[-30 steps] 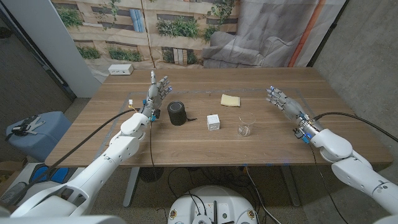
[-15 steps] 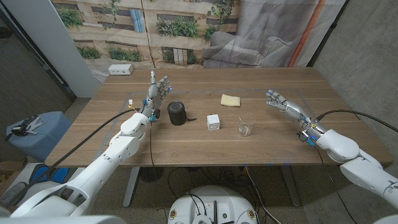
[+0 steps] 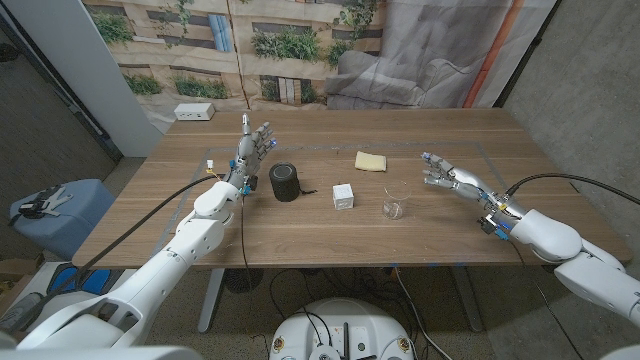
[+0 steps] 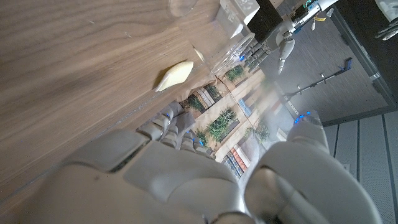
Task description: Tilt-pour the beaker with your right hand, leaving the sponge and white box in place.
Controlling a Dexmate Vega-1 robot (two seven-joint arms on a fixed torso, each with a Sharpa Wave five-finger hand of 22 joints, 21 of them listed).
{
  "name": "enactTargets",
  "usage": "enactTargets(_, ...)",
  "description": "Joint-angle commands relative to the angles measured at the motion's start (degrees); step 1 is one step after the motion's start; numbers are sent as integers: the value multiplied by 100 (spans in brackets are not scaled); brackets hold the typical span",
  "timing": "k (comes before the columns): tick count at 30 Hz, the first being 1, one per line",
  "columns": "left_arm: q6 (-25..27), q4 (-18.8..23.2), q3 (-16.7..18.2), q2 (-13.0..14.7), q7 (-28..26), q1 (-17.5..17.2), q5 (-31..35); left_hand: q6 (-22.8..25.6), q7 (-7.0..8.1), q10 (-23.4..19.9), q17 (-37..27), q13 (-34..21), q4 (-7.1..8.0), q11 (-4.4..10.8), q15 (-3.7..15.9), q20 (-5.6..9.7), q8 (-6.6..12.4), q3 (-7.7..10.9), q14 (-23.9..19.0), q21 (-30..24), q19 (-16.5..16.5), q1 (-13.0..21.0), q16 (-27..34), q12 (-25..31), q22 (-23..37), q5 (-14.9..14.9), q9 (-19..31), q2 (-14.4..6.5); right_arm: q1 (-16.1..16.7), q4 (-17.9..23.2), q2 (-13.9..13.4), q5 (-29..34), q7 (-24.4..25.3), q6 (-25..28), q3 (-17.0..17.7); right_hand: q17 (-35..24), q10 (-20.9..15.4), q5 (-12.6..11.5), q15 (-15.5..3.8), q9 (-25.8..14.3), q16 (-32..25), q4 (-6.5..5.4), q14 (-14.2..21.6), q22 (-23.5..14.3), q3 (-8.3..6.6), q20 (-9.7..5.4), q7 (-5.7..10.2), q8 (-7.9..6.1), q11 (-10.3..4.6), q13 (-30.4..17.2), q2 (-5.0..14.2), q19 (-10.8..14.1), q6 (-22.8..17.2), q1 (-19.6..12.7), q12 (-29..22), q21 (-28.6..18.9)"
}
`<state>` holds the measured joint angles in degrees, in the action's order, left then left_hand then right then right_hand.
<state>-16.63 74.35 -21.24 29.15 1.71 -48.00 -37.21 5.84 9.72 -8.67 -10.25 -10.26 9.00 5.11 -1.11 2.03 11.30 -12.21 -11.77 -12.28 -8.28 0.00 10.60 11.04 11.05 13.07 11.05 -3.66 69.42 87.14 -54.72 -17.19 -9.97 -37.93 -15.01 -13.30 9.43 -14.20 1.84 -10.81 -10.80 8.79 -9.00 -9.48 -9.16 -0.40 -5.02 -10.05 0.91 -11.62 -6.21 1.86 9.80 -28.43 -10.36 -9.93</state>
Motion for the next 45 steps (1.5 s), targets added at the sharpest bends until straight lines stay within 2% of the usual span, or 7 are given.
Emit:
enactTargets(1,6,5,1,2,0,-1,-1,1,53,-57,-31,-16,0,-6,-2,58,23,-40,-36,-42,-35,8,27,34,17,21,22,-143,153,257,-110,509,308,145,-17,9,54,-60,2,-15,7,29,-104,-14,19,-32,-149,-40,-22,-8,5,-138,1149,-55,-40,30)
enactTargets(12,5,4,1,2,1,-1,-2,1,60,-56,-31,-16,1,1,0,56,23,-40,-32,-41,-33,7,26,34,17,21,22,-143,167,294,-52,833,452,229,-184,35,91,-126,-64,-9,-30,45,-99,-13,-6,1,-277,-27,-99,-4,3,-250,1294,-176,-69,2)
enactTargets(13,5,4,1,2,1,-1,-1,3,53,-60,-31,-16,1,-4,2,56,24,-40,-31,-41,-34,7,26,35,17,21,22,-143,171,304,-48,859,466,255,-203,37,81,-132,-73,-8,-39,47,-82,-13,-10,8,-272,-28,-114,-4,5,-251,1303,-189,-76,-2)
enactTargets(15,5,4,1,1,1,-1,-1,3,57,-56,-31,-16,1,-1,5,55,24,-40,-32,-41,-34,7,26,34,17,21,22,-143,170,305,-30,876,471,294,-249,50,96,-169,-115,-4,-49,59,-86,-14,-36,127,-230,-29,-129,-3,15,-338,1365,-275,-87,2)
enactTargets(22,5,3,0,0,0,0,0,4,55,-57,-31,-16,1,2,2,56,24,-41,-30,-41,-35,7,25,34,17,21,23,-143,136,263,64,1209,722,297,-335,62,118,-205,-178,-1,-63,68,-84,-16,-65,177,-182,-29,-195,-3,25,-407,1443,-370,-97,-5)
enactTargets(35,5,4,1,2,2,0,-2,8,53,-54,-31,-16,1,2,-8,55,25,-41,-32,-42,-35,7,26,33,17,21,23,-142,-94,-53,407,1555,1031,164,-606,87,-60,-270,-240,3,-130,79,59,-19,-112,136,-79,-104,-269,-15,15,-315,1348,-556,-189,-77)
enactTargets(45,5,4,1,2,1,0,-2,2,52,-56,-31,-16,1,-4,-10,56,22,-41,-33,-41,-34,7,27,34,17,21,23,-143,-224,-287,547,1679,1168,92,-756,97,-165,-294,-287,2,-167,75,157,-19,-129,109,-31,-134,-280,-24,6,-243,1280,-634,-231,-102)
